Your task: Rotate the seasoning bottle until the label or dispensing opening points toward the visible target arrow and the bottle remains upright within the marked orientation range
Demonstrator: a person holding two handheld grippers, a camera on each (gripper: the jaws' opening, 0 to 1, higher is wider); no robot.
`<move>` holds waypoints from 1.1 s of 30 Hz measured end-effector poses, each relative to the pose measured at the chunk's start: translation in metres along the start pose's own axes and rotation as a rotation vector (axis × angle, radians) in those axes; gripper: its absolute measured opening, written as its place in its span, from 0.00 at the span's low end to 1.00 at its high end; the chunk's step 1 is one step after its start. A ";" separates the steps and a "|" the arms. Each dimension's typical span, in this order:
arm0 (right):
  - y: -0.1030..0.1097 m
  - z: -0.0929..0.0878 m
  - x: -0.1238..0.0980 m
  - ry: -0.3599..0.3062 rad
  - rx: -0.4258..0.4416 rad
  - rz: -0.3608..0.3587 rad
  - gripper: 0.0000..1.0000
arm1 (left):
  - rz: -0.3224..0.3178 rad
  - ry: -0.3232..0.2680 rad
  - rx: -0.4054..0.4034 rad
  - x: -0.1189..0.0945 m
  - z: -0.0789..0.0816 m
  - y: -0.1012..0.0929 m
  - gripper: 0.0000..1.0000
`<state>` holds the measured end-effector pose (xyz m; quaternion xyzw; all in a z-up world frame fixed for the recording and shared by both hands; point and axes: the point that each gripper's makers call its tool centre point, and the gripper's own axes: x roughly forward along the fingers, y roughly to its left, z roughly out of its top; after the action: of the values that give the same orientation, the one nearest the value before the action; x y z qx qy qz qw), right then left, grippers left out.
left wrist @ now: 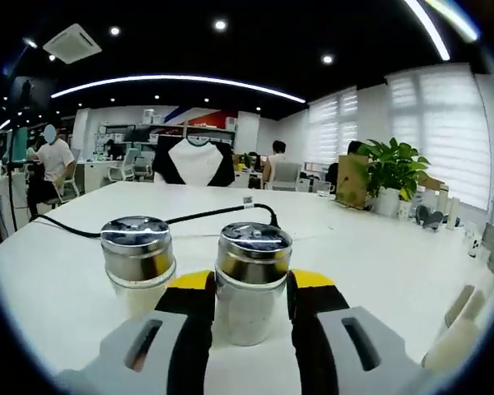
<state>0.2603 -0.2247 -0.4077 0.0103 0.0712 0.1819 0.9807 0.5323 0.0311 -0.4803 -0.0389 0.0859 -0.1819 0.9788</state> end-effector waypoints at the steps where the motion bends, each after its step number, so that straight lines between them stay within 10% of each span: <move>1: 0.001 0.000 0.001 0.000 -0.004 0.003 0.68 | 0.008 0.008 0.036 0.000 -0.001 0.001 0.35; 33: 0.004 -0.007 -0.001 0.006 0.010 0.012 0.68 | -0.059 -0.015 0.050 -0.042 -0.010 -0.025 0.34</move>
<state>0.2570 -0.2216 -0.4140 0.0151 0.0750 0.1873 0.9793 0.4833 0.0229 -0.4814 -0.0185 0.0728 -0.2124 0.9743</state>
